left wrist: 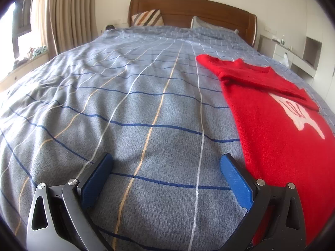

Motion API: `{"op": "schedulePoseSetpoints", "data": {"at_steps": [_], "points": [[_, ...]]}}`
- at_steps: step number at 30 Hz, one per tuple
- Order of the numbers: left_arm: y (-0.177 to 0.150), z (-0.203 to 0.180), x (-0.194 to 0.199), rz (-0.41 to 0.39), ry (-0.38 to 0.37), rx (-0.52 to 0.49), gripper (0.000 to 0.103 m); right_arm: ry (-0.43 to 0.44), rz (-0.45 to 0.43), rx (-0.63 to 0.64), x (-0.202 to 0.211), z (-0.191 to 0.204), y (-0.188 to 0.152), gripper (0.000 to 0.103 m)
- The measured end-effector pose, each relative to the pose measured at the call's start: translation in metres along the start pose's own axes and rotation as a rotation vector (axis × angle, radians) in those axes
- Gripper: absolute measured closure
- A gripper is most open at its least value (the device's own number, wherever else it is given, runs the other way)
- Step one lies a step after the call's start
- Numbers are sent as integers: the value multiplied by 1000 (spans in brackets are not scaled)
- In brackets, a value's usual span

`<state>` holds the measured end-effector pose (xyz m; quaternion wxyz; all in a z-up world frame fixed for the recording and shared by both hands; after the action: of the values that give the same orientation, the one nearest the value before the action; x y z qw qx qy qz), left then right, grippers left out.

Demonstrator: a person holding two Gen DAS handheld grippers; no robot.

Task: Fold small clothes

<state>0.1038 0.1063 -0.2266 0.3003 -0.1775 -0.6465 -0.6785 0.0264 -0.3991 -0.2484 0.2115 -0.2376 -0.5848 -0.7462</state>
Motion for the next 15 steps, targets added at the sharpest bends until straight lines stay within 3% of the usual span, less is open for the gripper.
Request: {"op": "schedulePoseSetpoints", "data": {"at_steps": [15], "points": [[2,-1,-3,11,17,-10,0,-1,0,0,0,0,0,2]]}}
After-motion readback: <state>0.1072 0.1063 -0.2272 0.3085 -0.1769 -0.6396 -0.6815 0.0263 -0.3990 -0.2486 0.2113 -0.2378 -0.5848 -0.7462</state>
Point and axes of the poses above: each gripper's, at about its wrist camera, not at the fingertips, and x roughly against the way its jaws point, z to its left, y to its top, the point moved 3 cm from there along -x, roughly the way its jaws point, and after that the axes turned 14 degrees about y, right-handed, at the moved point
